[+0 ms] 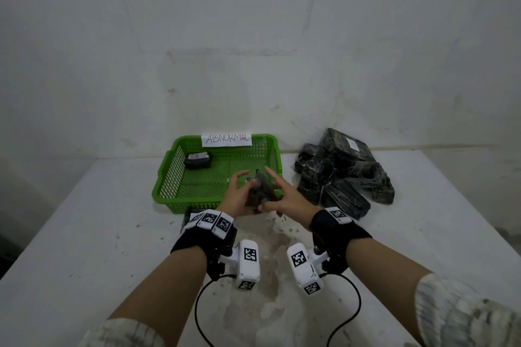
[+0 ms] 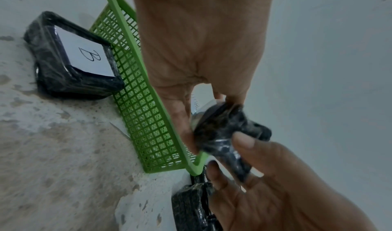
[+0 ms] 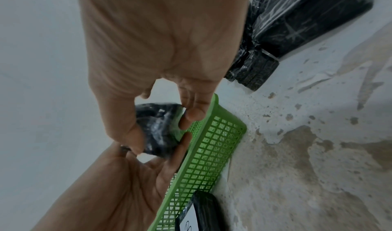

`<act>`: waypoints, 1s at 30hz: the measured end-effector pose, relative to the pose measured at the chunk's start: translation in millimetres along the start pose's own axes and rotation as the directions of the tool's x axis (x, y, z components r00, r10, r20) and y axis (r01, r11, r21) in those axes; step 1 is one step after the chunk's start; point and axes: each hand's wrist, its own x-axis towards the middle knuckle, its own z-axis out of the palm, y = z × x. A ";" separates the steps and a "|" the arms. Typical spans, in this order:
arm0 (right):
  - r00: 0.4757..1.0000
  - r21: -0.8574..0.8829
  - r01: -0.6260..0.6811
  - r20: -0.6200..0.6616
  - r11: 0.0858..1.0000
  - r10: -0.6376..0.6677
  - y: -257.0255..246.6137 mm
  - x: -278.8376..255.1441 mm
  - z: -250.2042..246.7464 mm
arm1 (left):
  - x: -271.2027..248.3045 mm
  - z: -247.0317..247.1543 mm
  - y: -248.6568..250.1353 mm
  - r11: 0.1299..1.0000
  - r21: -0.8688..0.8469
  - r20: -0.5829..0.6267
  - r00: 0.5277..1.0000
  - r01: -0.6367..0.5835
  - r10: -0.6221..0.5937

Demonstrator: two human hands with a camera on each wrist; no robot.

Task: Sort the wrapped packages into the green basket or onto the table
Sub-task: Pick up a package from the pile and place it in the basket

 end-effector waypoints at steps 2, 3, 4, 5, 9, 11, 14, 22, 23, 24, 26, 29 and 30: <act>0.999 0.025 -0.002 -0.031 1.000 0.003 -2.6 -1.4 -0.8 | -3.7 -1.1 0.8 0.998 -0.039 0.017 0.999 0.039 -0.039; 0.999 0.032 -0.002 -0.053 0.999 0.004 -3.0 -0.9 -0.5 | -5.1 -1.7 0.3 0.996 -0.049 0.048 0.997 0.070 -0.067; 0.997 0.041 -0.011 -0.077 0.999 0.014 -1.5 0.6 0.0 | -6.4 -2.3 0.0 0.994 -0.052 0.085 0.992 0.100 -0.095; 0.995 0.043 -0.028 -0.091 0.999 0.032 -0.4 1.7 1.5 | -7.6 -3.1 -0.2 0.991 -0.055 0.119 0.987 0.119 -0.112; 0.984 0.083 -0.128 -0.111 0.988 0.137 4.9 7.5 7.4 | -9.4 -3.0 1.3 0.989 -0.053 0.173 0.977 0.135 -0.124; 0.979 0.136 -0.139 -0.130 0.981 0.156 4.7 10.0 10.2 | -9.9 -0.9 2.3 0.989 -0.052 0.172 0.977 0.136 -0.125; 0.975 0.125 -0.114 -0.176 0.986 0.135 5.6 14.4 13.4 | -10.5 -0.6 1.4 0.986 -0.070 0.181 0.974 0.153 -0.138; 0.977 0.181 -0.105 -0.166 0.978 0.136 6.0 11.3 11.8 | -5.8 -1.2 -7.5 0.993 -0.035 0.130 0.985 0.117 -0.112; 0.978 0.199 -0.107 -0.155 0.974 0.139 6.6 10.9 10.3 | -4.2 -1.3 -8.6 0.993 -0.043 0.101 0.990 0.107 -0.102; 0.980 0.211 -0.109 -0.142 0.971 0.140 7.7 10.7 8.6 | -2.9 -1.1 -9.1 0.993 -0.060 0.077 0.993 0.099 -0.095; 0.984 0.224 -0.103 -0.118 0.969 0.132 8.7 9.6 6.2 | -1.6 -0.9 -8.9 0.993 -0.076 0.046 0.995 0.088 -0.085; 0.986 0.217 -0.093 -0.115 0.972 0.120 11.6 8.5 3.1 | 1.5 -2.0 -8.2 0.994 -0.102 0.013 0.999 0.043 -0.042; 0.986 0.230 -0.090 -0.117 0.969 0.120 10.9 7.4 2.1 | 1.0 -3.7 -8.2 0.996 -0.085 0.002 1.000 0.016 -0.016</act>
